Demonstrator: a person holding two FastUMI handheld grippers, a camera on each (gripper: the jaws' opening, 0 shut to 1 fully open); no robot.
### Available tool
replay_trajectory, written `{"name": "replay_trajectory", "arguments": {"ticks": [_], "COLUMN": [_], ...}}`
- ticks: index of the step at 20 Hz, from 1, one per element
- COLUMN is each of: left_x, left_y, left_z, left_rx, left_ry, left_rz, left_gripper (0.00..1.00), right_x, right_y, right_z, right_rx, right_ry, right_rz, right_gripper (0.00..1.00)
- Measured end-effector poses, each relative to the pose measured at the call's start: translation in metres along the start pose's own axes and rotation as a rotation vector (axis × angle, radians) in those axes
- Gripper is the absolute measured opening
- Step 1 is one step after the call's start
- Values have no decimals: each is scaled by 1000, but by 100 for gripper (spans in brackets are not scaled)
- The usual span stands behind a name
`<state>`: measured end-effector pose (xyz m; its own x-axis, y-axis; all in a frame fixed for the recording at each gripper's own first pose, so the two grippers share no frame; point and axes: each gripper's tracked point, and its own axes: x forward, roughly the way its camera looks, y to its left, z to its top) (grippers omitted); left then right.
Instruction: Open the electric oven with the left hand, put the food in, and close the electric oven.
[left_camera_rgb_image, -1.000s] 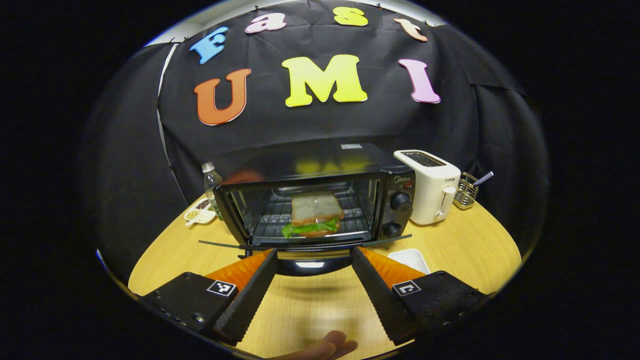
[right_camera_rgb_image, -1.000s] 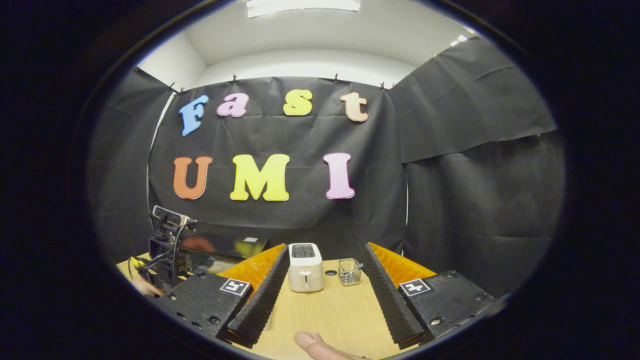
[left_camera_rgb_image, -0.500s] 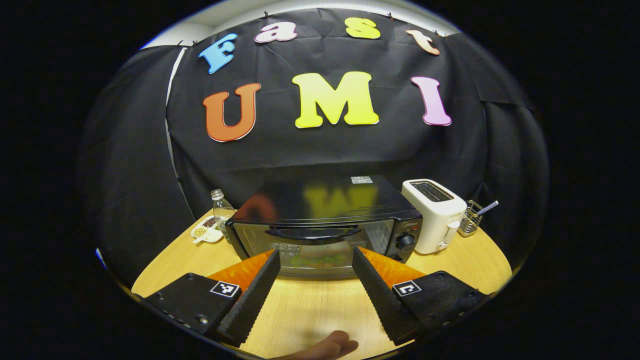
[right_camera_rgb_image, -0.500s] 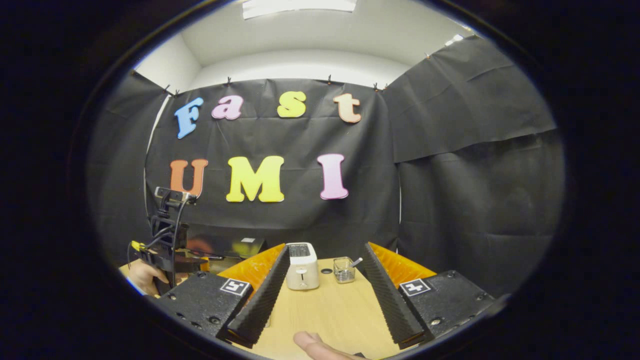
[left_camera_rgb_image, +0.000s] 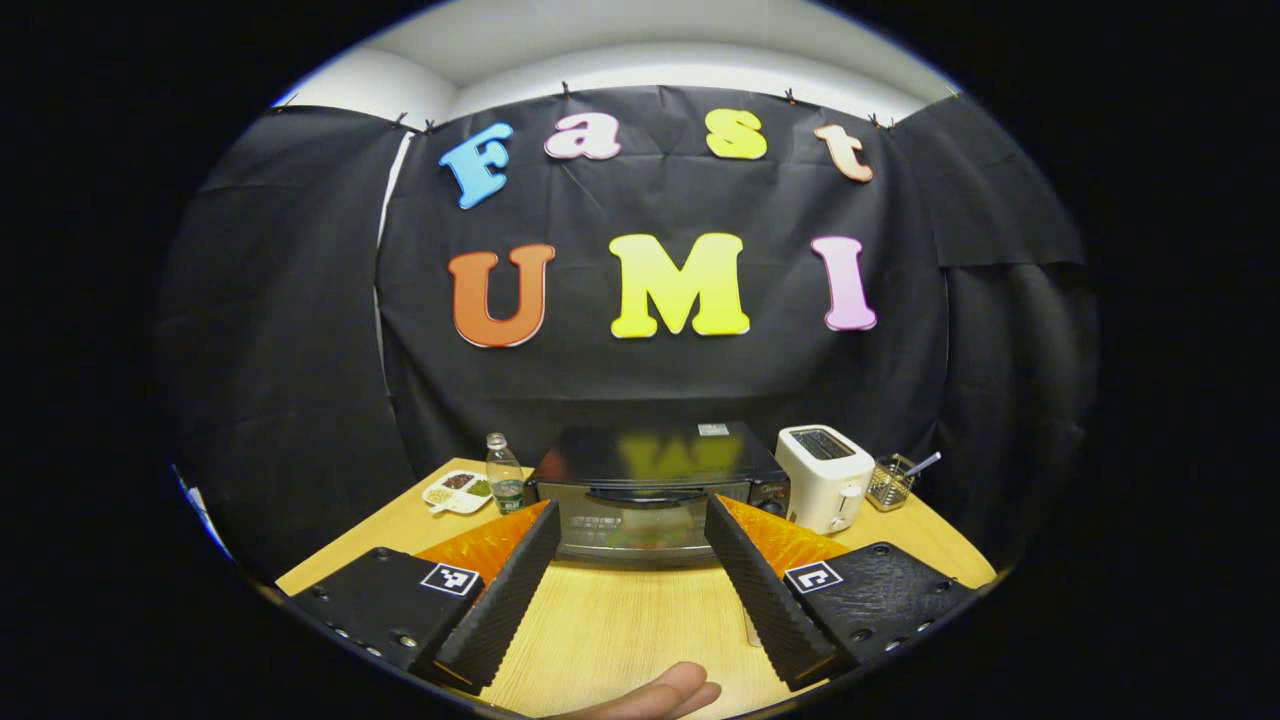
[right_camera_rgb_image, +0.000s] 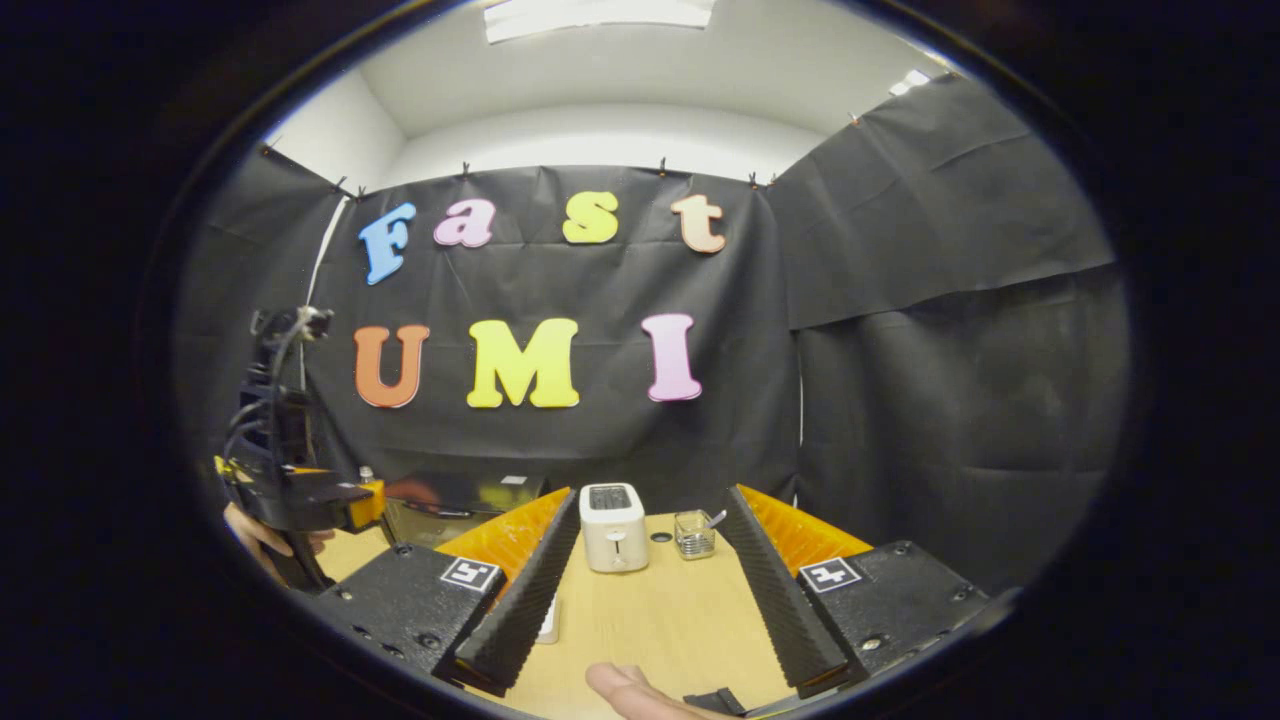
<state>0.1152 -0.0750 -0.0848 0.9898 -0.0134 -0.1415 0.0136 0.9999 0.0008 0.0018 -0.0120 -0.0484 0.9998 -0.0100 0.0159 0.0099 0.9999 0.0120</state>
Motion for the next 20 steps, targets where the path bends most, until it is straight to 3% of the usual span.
{"name": "replay_trajectory", "arguments": {"ticks": [7, 13, 19, 20], "left_x": [-113, -169, -200, -202], "left_y": [5, 15, 18, 18], "left_z": [44, 8, -14, -13], "left_rx": [-25, 5, 4, -7], "left_ry": [-192, -205, -181, -184], "left_rz": [-56, -19, -40, -45], "left_gripper": [95, 96, 96, 87], "right_x": [-29, -59, -81, -81], "right_y": [15, 27, 46, 46], "right_z": [2, -21, -35, -32], "right_rx": [9, -3, -29, -34], "right_ry": [-3, -7, 14, 10], "right_rz": [35, 65, 127, 126], "right_gripper": [94, 94, 94, 94]}}
